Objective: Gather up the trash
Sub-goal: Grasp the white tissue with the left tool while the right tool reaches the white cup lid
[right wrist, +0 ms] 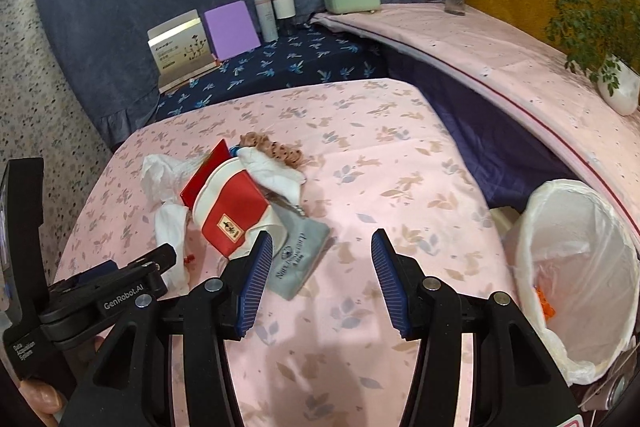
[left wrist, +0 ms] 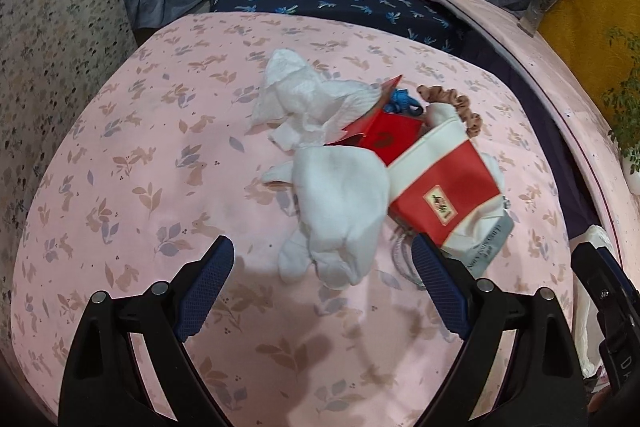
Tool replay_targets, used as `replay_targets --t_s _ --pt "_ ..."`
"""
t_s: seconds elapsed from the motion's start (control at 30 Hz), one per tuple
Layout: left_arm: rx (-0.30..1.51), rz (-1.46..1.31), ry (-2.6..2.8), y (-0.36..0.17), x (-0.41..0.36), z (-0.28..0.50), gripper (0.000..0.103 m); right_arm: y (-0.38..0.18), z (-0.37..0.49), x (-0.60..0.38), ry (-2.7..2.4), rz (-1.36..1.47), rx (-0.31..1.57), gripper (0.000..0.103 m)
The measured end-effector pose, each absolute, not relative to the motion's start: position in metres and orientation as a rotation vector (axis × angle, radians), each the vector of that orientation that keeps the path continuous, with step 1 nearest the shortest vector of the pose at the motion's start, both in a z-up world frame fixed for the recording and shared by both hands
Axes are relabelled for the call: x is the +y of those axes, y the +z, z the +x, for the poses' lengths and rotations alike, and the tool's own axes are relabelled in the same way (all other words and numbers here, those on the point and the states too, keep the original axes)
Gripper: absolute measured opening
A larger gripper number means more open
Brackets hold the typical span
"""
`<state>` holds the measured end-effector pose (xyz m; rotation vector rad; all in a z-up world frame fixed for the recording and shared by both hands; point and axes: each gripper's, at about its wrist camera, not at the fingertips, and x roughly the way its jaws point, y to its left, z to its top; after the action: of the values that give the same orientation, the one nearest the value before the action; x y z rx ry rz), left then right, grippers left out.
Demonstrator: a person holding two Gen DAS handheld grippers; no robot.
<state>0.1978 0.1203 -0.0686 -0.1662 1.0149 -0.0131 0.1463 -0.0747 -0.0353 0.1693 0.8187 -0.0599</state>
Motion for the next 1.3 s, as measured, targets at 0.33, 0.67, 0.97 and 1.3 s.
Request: replay_targets --t_s 0.33,0.67,0.97,1.3 --pt "1.066 -0.212 -0.019 -0.092 0.135 0.222 0.086 -0.056 0.187 -0.043 -0.005 0.150 0.862 0.051" --pt "1.095 -0.238 -0.094 -0.105 0.137 0.234 0.060 -0.078 0.218 -0.036 0.017 0.157 0.908 0.051" --pt "1.095 -0.221 -0.122 -0.103 0.133 0.231 0.027 -0.092 0.218 -0.027 0.061 0.150 0.943 0.034" --pt "1.045 -0.195 -0.134 -0.076 0.123 0.210 0.022 -0.062 0.189 -0.028 0.075 0.140 0.868 0.034"
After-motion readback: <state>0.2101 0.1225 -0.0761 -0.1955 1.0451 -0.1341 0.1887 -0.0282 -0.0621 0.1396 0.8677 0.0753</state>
